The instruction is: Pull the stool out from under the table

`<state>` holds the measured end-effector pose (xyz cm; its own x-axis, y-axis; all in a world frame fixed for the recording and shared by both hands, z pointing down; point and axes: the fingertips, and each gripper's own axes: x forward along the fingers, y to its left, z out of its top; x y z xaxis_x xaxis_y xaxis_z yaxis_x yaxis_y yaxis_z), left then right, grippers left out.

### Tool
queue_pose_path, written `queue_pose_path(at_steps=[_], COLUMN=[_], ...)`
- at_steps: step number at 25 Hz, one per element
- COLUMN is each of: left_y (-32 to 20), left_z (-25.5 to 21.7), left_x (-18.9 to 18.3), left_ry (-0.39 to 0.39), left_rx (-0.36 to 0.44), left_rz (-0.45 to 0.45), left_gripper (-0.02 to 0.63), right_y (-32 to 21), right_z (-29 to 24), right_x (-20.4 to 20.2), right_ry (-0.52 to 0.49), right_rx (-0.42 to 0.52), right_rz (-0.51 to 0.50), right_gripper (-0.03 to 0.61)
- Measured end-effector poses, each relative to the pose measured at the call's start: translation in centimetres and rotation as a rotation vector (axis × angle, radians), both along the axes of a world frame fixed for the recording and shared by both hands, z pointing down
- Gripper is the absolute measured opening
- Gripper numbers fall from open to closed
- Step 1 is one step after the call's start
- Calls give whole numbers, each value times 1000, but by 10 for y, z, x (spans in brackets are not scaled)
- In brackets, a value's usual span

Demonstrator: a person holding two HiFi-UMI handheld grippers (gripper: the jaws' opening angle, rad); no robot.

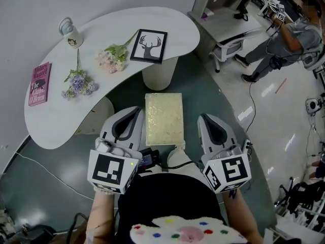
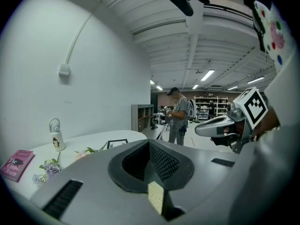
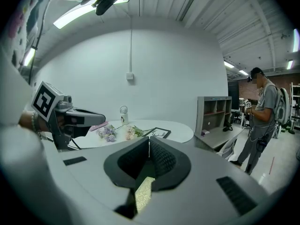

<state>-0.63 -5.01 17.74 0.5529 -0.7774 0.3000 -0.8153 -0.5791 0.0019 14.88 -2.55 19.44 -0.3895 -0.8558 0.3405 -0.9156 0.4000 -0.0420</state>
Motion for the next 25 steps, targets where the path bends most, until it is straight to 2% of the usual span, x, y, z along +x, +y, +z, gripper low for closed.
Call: queue_pose_path(at_steps=[7,25], left_y=[4,3], left_z=[6,9], left_x=[-5,-3], left_ry=[-5,-18], left_rx=[-23,-21], left_rz=[-14,3], left_gripper=[16,15], right_y=[1,2], right_z=[0,2], right_x=[-2,-2], right_ry=[4,9], right_rx=[-1,-3], right_rz=[-3,3], right_gripper=[36,35])
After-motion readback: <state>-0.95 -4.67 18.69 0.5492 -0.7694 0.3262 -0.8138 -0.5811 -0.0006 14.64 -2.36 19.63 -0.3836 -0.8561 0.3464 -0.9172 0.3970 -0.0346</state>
